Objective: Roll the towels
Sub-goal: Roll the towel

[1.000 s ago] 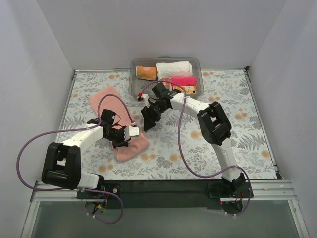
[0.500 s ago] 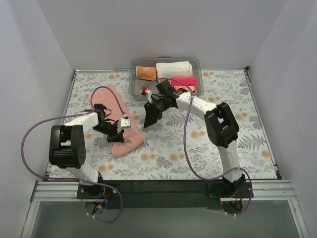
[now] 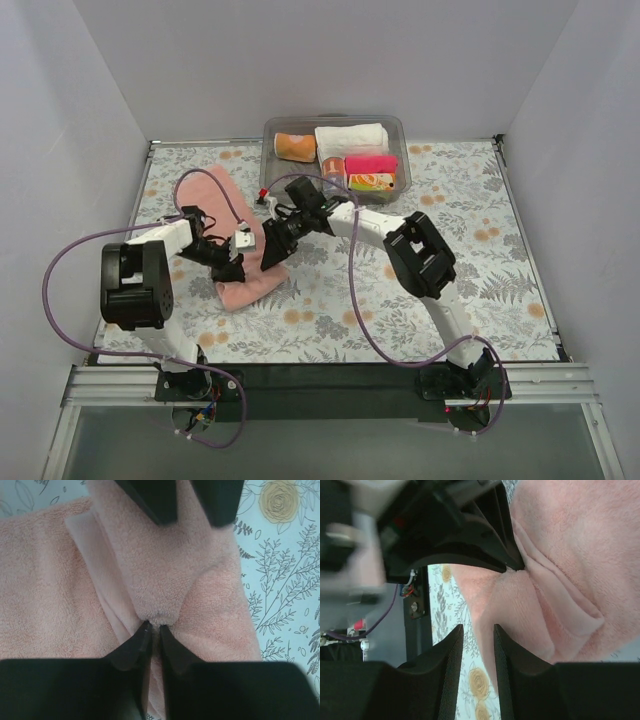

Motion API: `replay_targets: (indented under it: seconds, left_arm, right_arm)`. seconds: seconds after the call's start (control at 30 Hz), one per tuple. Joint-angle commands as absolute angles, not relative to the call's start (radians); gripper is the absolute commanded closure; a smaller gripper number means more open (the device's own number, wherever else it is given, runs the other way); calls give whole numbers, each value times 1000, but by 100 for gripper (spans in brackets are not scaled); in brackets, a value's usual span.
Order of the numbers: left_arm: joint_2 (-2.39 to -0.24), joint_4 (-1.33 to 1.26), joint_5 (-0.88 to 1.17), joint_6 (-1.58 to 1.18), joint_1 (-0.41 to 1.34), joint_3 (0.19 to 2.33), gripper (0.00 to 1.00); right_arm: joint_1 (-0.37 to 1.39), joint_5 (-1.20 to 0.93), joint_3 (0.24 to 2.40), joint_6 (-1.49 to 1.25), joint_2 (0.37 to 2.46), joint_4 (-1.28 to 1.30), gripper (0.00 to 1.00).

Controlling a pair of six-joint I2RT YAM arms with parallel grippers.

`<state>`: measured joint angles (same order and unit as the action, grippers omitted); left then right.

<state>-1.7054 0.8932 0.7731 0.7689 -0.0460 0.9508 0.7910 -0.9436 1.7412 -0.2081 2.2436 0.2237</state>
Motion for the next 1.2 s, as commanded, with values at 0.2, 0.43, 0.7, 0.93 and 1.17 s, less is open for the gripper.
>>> replay_targets:
  seconds: [0.2, 0.43, 0.7, 0.93, 1.17]
  left_arm:
    - [-1567, 762, 603, 740, -109, 913, 66]
    - [-1229, 744, 536, 583, -40, 847, 48]
    - [-1062, 626, 280, 411, 305, 628, 47]
    - [-1107, 542, 169, 356, 442, 549, 47]
    - [-1230, 439, 57, 305, 477, 499, 54]
  right_arm:
    - [831, -778, 1776, -219, 2384, 201, 69]
    - [834, -750, 1767, -256, 2385, 199, 68]
    - [836, -727, 1753, -293, 2378, 199, 68]
    - [834, -724, 1738, -325, 2376, 189, 70]
    - [833, -747, 1729, -354, 2376, 164, 71]
